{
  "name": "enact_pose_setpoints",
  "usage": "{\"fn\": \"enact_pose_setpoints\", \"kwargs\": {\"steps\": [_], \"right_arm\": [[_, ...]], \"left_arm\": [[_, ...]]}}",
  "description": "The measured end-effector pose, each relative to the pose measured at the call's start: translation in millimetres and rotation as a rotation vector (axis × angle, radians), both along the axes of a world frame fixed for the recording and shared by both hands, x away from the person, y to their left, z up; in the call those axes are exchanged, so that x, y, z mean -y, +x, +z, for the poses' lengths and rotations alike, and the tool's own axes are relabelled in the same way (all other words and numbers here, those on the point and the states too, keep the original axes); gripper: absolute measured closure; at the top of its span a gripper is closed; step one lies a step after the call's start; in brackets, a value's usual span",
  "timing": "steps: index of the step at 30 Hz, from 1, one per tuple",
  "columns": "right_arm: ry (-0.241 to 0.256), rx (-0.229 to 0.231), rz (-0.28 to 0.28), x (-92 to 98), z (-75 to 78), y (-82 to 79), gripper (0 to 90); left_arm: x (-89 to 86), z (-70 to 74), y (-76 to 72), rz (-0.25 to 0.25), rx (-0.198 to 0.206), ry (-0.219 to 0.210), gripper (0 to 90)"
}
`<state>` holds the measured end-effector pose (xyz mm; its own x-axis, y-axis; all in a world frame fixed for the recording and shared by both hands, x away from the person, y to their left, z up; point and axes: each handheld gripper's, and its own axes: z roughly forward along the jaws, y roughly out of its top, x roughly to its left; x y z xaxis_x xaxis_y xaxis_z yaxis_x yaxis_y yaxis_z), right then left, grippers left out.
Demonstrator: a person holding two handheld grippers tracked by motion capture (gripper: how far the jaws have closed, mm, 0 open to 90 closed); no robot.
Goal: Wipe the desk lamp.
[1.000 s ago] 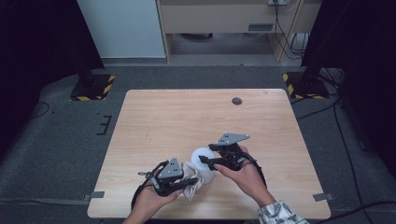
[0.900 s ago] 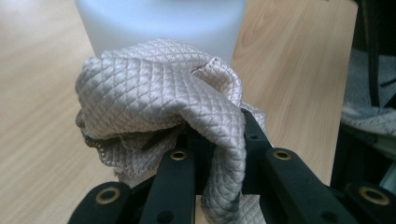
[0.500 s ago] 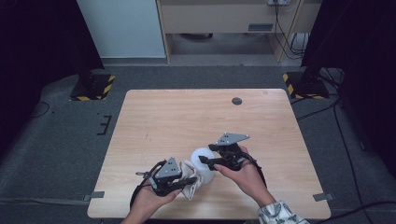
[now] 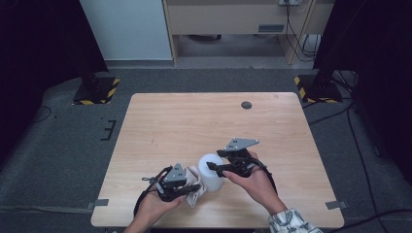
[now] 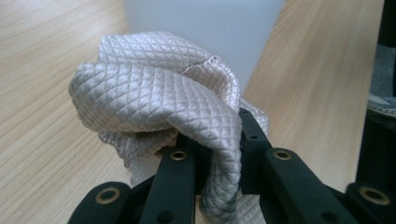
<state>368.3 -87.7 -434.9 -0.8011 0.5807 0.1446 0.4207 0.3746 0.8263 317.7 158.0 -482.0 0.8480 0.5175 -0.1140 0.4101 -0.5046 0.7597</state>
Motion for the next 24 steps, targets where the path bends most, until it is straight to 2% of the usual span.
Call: {"fn": "enact_pose_setpoints", "kwargs": {"steps": [5,7,8,9,12,15,16,18,20,22,24], "right_arm": [[0.002,-0.001,0.003,0.2,-0.2,0.3,38.5],[0.002,-0.002,0.004,0.3,-0.1,0.4,38.5],[0.002,0.000,0.002,0.0,-0.2,0.4,38.5],[0.002,0.000,0.002,0.0,-0.2,0.4,38.5],[0.001,0.001,-0.003,-0.9,-0.1,0.1,38.5],[0.002,0.001,-0.003,-1.0,-0.2,0.1,38.5],[0.003,0.000,-0.003,-0.9,-0.3,0.3,38.5],[0.003,-0.001,-0.002,-0.9,-0.2,0.4,38.5],[0.002,0.002,-0.002,-0.9,-0.3,0.2,38.5],[0.003,0.003,-0.003,-1.0,-0.4,0.1,38.5],[0.003,0.004,-0.003,-1.0,-0.4,0.1,38.5]], "left_arm": [[-1.4,13.6,-2.2,0.000,0.030,-0.039,79.0],[-1.3,15.6,-2.4,0.000,0.031,-0.048,79.0],[-0.6,17.6,-2.8,-0.010,0.017,-0.077,79.0],[-0.6,17.6,-2.8,-0.010,0.017,-0.077,79.0],[5.7,15.3,-6.1,-0.031,0.014,-0.068,79.0],[7.6,12.4,-6.3,-0.032,0.011,-0.059,79.2],[9.1,6.8,-5.5,-0.031,0.000,-0.031,79.1],[9.3,1.1,-4.0,-0.029,-0.016,-0.004,79.1],[7.6,-3.8,-1.6,-0.019,-0.030,0.008,79.1],[3.1,-1.9,0.3,-0.002,-0.030,-0.013,79.0],[-1.8,4.3,0.7,0.009,-0.032,-0.069,79.0]]}}
